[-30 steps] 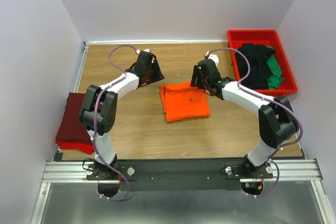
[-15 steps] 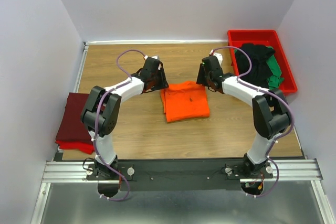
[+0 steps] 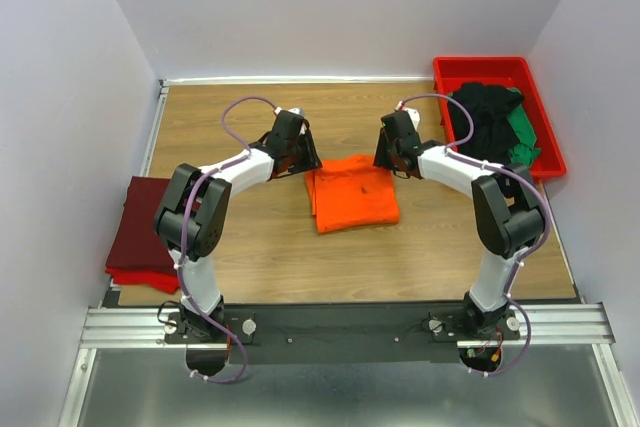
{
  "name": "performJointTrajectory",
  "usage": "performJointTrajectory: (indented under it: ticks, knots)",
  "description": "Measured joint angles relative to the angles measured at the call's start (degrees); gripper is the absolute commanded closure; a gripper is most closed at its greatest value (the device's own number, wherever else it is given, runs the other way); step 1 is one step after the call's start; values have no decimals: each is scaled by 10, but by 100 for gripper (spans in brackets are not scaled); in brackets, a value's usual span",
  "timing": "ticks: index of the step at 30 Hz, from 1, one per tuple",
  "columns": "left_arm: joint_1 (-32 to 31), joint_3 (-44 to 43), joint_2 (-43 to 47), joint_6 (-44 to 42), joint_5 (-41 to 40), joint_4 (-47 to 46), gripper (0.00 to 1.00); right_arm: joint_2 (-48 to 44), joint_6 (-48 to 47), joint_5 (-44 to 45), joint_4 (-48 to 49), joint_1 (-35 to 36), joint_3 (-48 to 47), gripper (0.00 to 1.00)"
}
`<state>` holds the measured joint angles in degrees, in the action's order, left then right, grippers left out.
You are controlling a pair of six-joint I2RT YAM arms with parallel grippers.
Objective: Fold and stack the t-shirts
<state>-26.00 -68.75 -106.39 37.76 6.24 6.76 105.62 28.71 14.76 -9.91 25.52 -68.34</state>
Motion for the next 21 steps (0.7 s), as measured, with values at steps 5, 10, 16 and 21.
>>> performJointTrajectory:
  ticks: [5,10,16,21]
  knots:
    - [0,0,-1,7,10,-12,66,7,2,-2,0,0,-1,62]
    - [-3,0,-2,11,16,-15,87,7,8,-5,0,0,-2,83]
    - [-5,5,8,17,24,-14,100,-4,14,-9,-1,0,-2,98]
    - [-6,17,46,21,24,-9,100,-43,17,-12,-1,0,-2,98]
